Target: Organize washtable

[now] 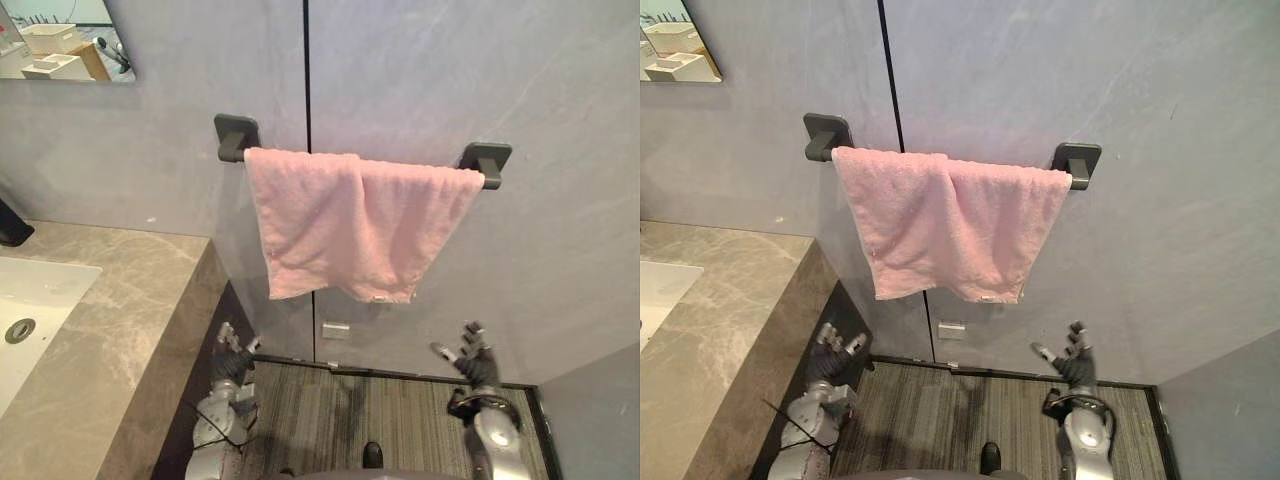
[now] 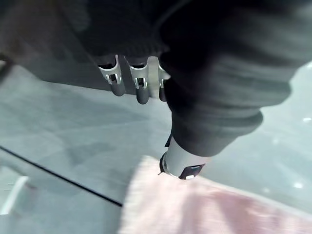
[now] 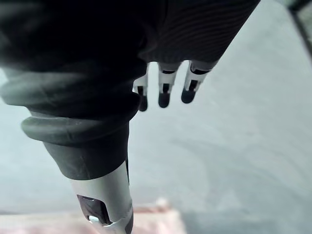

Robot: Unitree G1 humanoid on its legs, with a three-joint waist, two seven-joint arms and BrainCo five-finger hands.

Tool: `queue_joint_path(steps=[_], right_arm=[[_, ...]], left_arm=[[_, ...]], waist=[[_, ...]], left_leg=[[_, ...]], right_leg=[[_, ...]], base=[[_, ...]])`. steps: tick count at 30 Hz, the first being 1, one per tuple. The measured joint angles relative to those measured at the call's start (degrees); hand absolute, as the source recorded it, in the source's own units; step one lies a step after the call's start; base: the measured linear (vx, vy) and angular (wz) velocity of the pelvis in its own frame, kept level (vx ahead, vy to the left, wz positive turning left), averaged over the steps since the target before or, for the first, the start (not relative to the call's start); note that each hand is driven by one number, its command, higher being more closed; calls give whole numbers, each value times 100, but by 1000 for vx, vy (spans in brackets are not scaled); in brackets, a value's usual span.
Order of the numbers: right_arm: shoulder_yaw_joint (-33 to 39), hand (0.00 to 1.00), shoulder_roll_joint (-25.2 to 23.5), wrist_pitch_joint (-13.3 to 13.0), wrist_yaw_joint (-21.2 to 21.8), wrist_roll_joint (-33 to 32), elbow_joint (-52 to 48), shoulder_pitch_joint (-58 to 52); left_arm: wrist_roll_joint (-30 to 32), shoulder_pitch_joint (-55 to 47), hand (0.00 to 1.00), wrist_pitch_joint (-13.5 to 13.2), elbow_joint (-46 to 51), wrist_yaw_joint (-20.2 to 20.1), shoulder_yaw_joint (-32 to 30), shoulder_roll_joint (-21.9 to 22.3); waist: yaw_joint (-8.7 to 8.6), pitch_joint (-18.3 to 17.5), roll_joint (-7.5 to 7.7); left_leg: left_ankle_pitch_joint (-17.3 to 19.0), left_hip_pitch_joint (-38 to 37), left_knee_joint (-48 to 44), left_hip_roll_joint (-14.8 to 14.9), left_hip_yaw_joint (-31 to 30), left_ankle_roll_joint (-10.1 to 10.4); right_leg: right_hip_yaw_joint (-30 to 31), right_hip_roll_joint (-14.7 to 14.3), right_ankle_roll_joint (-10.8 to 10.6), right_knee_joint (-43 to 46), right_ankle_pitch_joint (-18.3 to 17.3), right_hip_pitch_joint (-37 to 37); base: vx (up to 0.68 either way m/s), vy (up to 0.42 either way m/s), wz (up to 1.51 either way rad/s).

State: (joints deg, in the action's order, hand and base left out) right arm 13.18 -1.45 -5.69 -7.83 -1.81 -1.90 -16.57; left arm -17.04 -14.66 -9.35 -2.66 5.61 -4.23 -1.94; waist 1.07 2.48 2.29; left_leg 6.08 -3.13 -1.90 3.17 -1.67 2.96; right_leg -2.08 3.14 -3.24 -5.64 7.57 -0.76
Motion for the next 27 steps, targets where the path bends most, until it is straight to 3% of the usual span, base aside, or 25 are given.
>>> queue_joint_path(steps=[7, 11, 15, 17, 23, 27], right_arm=[[115, 0, -58, -89, -100, 417, -2576, -88], [-242, 0, -25, -418, -88, 421, -3351, 342], [-1227, 0, 208, -858, 84, 419, -3576, 1216], [-1620, 0, 277, -981, 266, 410, -3574, 1450], [-2322, 0, 547, -1172, 688, 196, -3299, 1844], [-2607, 0, 782, -1159, 820, 195, -2800, 1868]], left_arm=[[58, -2, 0, -329, 2575, 323, -41, 3], [199, 149, 0, -641, 3436, 512, 123, -18], [206, 772, 0, -983, 3927, 571, 831, -128], [172, 1029, 0, -1131, 3931, 536, 1260, -188], [-431, 1504, 0, -1125, 3556, -15, 2101, -255], [-737, 1618, 0, -1083, 3037, -252, 2422, -281]], waist=[[22, -54, -1], [21, -161, -67], [28, -263, -146], [34, -295, -171], [-34, -296, -181], [-30, -296, -184]], left_leg=[[38, -121, 9, 8, 101, -39], [36, -143, -3, -2, 109, -40], [39, -149, -2, -26, 111, -45], [43, -157, -2, -28, 121, -51], [43, -167, 6, -35, 181, -52], [43, -167, 17, -39, 186, -52]], right_leg=[[69, 3, -21, 1, -39, 80], [91, 0, 0, 1, -23, 81], [109, -14, -6, 1, -27, 81], [131, -16, -12, 1, -32, 81], [206, -35, -33, 1, -46, 48], [217, -46, -33, 1, -46, 36]], base=[[-1, 15, -5], [2, 3, -1], [-9, 2, 0], [-29, 8, -4], [-22, 2, -7], [-4, 0, -1]])
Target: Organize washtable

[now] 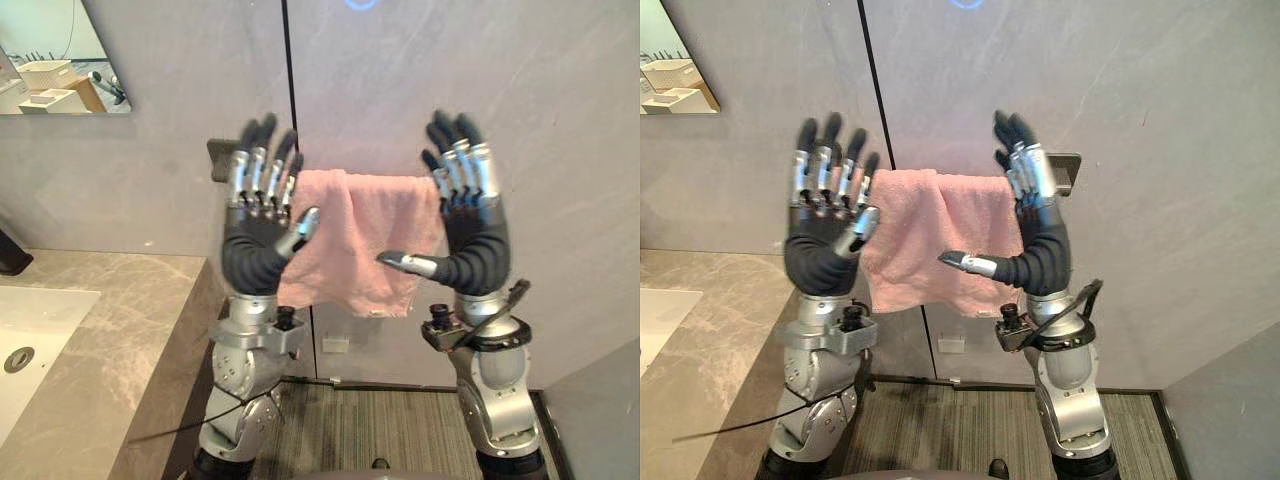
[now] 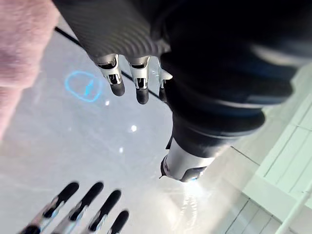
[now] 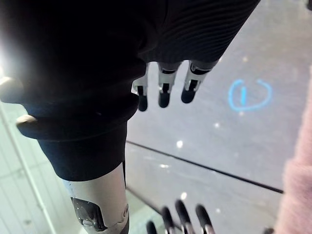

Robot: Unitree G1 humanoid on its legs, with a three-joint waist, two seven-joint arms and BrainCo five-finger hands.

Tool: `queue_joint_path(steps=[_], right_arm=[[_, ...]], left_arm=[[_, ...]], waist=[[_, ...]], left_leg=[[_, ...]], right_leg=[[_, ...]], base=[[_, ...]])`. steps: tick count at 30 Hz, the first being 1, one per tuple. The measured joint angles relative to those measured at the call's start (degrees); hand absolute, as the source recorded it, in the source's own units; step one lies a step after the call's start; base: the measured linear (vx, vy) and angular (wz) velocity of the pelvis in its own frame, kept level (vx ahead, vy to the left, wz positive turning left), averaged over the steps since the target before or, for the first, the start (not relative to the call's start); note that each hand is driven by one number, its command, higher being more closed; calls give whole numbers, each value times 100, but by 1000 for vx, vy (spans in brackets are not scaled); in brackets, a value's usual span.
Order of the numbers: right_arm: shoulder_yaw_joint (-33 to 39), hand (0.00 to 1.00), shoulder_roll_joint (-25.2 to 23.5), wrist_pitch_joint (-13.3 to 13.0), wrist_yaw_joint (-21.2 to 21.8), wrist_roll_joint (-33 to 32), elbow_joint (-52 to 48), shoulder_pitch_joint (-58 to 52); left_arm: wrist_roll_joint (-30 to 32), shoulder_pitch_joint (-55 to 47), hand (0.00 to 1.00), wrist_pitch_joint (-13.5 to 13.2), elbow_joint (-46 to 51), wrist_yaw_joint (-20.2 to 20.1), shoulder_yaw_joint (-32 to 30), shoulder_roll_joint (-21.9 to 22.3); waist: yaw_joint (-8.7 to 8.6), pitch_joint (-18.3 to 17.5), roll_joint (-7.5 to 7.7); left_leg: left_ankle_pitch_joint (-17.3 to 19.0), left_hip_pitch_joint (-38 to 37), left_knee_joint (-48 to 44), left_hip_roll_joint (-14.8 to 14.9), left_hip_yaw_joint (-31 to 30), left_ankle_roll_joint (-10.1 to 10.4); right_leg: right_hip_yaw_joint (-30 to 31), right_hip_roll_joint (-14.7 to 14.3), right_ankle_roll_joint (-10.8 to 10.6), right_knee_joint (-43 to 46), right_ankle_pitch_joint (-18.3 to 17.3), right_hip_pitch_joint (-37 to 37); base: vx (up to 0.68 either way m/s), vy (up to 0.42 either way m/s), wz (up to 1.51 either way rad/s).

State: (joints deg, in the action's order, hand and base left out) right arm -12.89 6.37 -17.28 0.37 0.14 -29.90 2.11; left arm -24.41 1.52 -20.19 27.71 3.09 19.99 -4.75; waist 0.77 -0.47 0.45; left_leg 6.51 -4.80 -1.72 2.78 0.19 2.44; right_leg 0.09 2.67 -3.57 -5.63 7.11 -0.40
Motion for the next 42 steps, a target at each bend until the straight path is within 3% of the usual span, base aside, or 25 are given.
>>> queue_joint_path(steps=[5, 16, 27, 37, 42], right_arm=[[-551, 0, 636, 219, 387, 40, 1194, 75], [-1067, 0, 1299, 500, 495, 586, 2943, 655], [-920, 0, 1049, 661, 225, 1077, 3798, 1006], [293, 0, 598, 793, -321, 1059, 4061, 970], [928, 0, 245, 793, -567, 1036, 4055, 738]], left_arm=[[-430, 11, 0, 381, -1044, -489, 411, -159], [-404, 245, 0, 740, -2702, -549, 419, -613], [507, 889, 0, 858, -3890, -407, 321, -660], [1168, 900, 0, 851, -4332, 253, -775, -661], [1182, 856, 0, 847, -4332, 507, -1311, -559]], waist=[[5, 2, -4], [7, 64, -58], [2, 253, -60], [-10, 327, -22], [-3, 384, 41]], left_leg=[[-1, 85, 18, -4, 5, -2], [58, 309, -129, 9, -56, -1], [78, 499, -241, 11, -121, -7], [77, 490, -242, 15, -139, -7], [75, 468, -244, 14, -147, -8]], right_leg=[[23, -7, 7, 0, 7, -108], [5, -18, 47, 0, 39, -233], [-19, -33, 78, 1, 62, -351], [-21, -42, 81, 21, 60, -350], [-18, -41, 89, 59, 49, -346]], base=[[-13, -1, -2], [-10, 1, 1], [-7, 1, 1], [0, 0, 0], [0, 0, 0]])
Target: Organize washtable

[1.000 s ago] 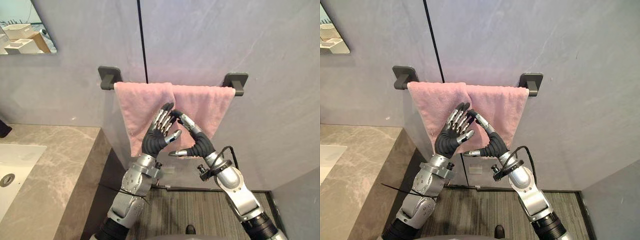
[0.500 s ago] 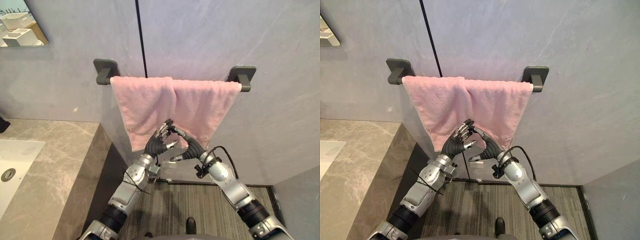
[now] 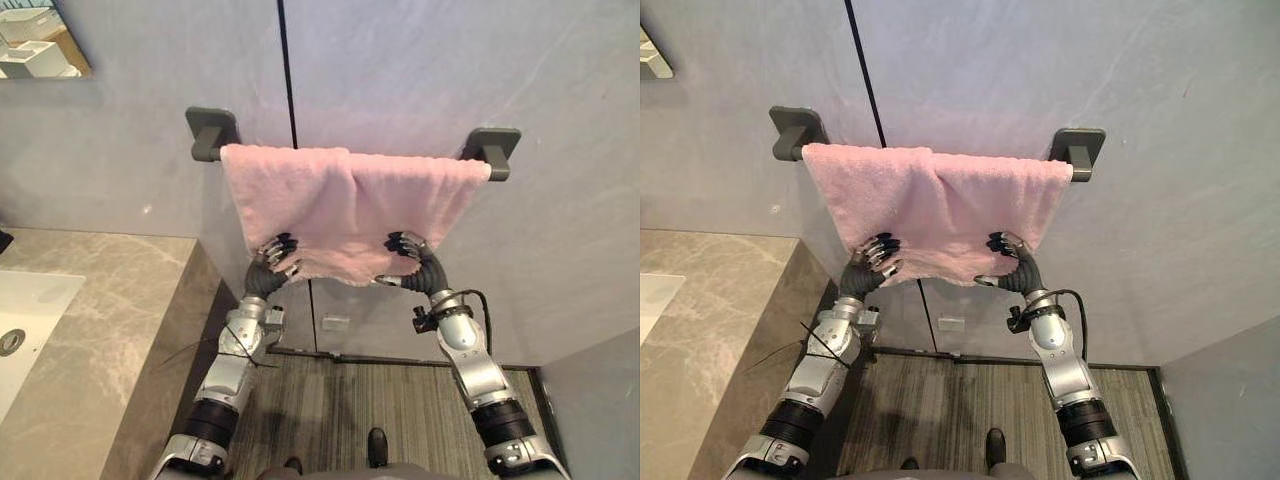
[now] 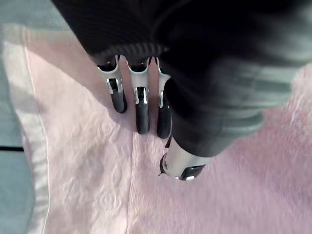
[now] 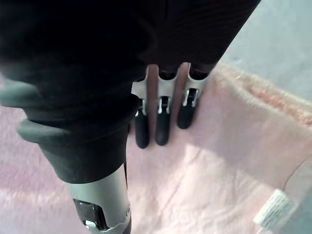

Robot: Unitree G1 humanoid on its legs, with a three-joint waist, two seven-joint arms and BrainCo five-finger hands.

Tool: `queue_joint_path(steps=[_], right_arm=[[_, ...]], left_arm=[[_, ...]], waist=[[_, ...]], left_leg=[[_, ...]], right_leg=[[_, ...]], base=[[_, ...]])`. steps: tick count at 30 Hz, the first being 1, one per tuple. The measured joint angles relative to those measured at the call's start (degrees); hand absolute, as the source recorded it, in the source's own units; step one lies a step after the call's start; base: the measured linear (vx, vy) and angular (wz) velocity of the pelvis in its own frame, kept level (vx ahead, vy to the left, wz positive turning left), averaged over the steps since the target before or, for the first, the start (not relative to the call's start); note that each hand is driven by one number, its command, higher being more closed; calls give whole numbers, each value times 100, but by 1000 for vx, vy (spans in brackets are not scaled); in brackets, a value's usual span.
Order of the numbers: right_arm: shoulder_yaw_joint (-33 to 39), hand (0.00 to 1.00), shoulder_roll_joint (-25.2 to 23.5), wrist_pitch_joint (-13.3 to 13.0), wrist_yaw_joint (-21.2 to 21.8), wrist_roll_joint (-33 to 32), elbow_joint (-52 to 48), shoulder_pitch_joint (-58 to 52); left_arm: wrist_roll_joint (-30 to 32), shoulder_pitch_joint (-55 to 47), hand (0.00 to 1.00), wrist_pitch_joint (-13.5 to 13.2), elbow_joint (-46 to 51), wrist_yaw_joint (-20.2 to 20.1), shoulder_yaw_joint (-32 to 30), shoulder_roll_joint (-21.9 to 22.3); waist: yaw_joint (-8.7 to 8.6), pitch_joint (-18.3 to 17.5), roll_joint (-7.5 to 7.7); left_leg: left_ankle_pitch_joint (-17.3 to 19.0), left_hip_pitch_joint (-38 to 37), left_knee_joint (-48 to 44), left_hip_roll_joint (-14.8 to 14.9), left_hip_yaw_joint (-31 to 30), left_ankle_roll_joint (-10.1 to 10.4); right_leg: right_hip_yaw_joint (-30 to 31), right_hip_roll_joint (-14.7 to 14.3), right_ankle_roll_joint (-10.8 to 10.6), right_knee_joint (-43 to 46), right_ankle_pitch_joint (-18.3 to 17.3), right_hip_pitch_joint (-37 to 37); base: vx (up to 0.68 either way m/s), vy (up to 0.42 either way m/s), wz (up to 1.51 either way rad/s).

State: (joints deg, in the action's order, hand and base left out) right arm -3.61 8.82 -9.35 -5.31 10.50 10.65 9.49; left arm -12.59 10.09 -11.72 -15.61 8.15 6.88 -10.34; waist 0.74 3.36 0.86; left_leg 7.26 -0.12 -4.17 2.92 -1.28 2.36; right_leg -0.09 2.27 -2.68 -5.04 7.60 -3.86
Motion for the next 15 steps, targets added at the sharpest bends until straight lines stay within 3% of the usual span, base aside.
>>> queue_joint_path(steps=[8, 15], right_arm=[[1242, 0, -306, 88, -255, -307, -122, -707], [1614, 0, -518, 95, -326, -323, -375, -1279]], left_arm=[[-21, -492, 0, -30, 219, 201, -1004, 126], [-30, -1221, 0, -76, 565, 171, -1287, 368]], waist=[[-6, 2, 8], [9, 3, 15]], left_leg=[[-1, -80, 19, 0, -8, 0], [0, -226, 59, 7, -25, 0]], right_leg=[[-3, 2, -4, 2, -16, 68], [-29, 1, -6, -10, -31, 221]], base=[[0, 0, 0], [-6, 5, 1]])
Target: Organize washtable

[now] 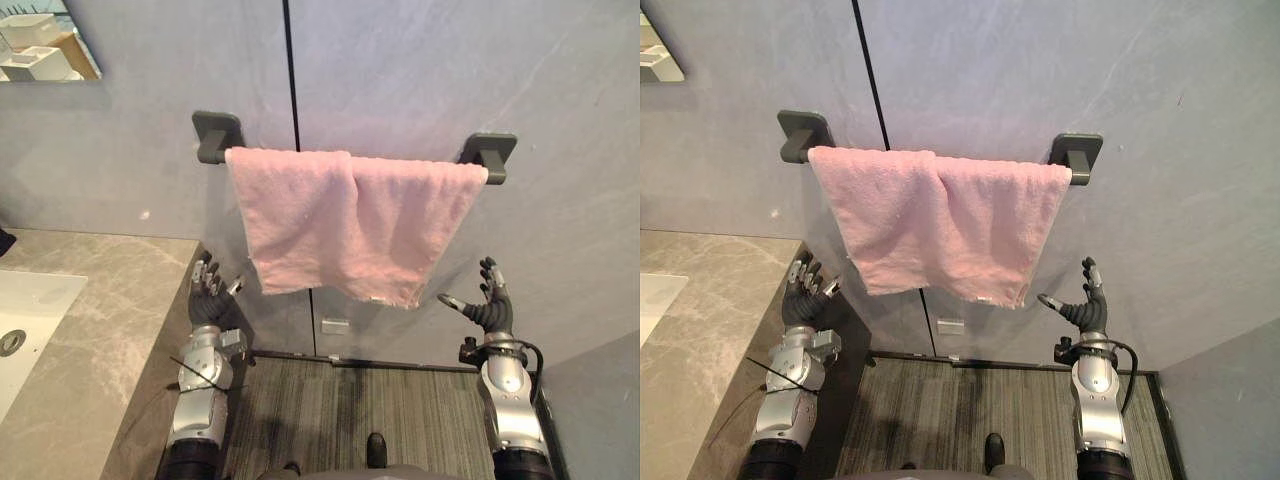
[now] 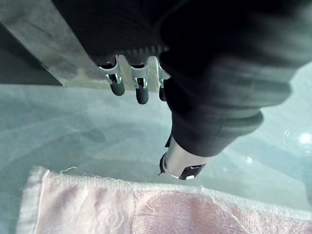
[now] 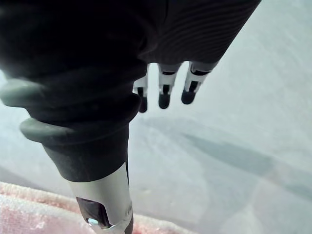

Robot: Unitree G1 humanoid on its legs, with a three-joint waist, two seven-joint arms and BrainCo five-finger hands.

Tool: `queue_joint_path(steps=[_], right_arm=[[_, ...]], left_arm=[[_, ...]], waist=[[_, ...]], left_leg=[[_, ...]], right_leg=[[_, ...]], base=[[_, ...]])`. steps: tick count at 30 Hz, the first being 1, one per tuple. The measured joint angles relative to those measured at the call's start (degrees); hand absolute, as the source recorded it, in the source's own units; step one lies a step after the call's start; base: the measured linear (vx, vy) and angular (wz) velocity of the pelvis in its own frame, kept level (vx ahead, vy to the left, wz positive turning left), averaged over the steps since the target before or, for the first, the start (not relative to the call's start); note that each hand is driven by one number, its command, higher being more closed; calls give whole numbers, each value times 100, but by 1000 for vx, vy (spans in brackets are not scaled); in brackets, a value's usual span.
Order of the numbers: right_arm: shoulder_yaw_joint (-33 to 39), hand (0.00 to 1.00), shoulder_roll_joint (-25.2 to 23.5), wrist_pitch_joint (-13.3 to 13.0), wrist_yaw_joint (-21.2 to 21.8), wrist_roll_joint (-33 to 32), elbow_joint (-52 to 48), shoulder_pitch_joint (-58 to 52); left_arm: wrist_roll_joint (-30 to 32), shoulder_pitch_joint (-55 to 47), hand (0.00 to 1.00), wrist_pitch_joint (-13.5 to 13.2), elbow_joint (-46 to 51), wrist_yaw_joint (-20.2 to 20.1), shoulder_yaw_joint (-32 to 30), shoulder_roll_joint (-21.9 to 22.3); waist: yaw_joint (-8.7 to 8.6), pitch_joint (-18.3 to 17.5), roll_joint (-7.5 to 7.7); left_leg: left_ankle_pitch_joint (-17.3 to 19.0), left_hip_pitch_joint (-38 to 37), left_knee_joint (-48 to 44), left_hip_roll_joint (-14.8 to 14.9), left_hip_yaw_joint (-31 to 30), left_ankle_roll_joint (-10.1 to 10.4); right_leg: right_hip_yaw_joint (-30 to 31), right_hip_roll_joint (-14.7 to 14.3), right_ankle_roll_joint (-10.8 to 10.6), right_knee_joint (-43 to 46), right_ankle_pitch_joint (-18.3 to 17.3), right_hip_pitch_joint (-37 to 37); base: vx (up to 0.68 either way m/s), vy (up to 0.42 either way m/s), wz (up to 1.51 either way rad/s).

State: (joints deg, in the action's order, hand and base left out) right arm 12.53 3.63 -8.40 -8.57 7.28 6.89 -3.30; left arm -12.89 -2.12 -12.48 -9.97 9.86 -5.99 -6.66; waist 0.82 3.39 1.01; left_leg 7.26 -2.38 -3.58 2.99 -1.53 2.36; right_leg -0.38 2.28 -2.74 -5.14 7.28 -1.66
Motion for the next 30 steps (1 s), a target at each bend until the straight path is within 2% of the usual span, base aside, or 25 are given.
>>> queue_joint_path(steps=[4, 9, 12, 18, 22, 27, 30], right_arm=[[102, 0, -269, 0, 8, 2, -350, -527], [100, 0, -358, 16, 144, 4, -389, -1044], [51, 0, -431, 25, 242, 5, -242, -1318], [-228, 0, -517, 142, 508, -16, 1073, -1441], [-302, 0, -545, 214, 604, -119, 2088, -1460], [-310, 0, -531, 252, 610, -251, 3080, -1433], [-293, 0, -499, 261, 601, -319, 3304, -1397]], left_arm=[[0, -504, 0, -31, 172, -144, -96, 279], [3, -1087, 0, -18, 148, -458, -83, 585], [7, -1205, 0, -6, -251, -614, -54, 645], [196, -1297, 0, 167, -1803, -784, -46, 635], [756, -1282, 0, 276, -2946, -848, -47, 628], [1068, -1149, 0, 329, -3699, -797, -113, 586], [1303, -1008, 0, 336, -3970, -720, -125, 593]], waist=[[11, -5, 18], [20, -7, 21], [40, -20, 30], [47, -56, 76], [43, -98, 61], [63, -121, 36], [119, -147, -9]], left_leg=[[-7, -66, 127, -1, -14, 6], [-12, -216, 153, 9, -7, 14], [-10, -240, 145, 18, -7, 14], [-9, -301, 121, 18, 23, 17], [-5, -305, 122, 21, 39, 17], [-5, -318, 115, 24, 97, 18], [-3, -352, 116, 20, 196, 16]], right_leg=[[-53, 19, -15, 4, -25, 36], [-140, 79, -49, 39, -110, 193], [-174, 107, -59, 121, -166, 200], [-235, 121, -70, 148, -186, 251], [-247, 126, -72, 195, -220, 246], [-144, 117, -68, 199, -215, 233], [-82, 115, -78, 205, -197, 218]], base=[[-27, 10, 4], [13, 28, 8], [0, 9, 7], [-7, -1, 0], [-43, -4, 1], [-36, 2, -6], [-27, 9, -14]])
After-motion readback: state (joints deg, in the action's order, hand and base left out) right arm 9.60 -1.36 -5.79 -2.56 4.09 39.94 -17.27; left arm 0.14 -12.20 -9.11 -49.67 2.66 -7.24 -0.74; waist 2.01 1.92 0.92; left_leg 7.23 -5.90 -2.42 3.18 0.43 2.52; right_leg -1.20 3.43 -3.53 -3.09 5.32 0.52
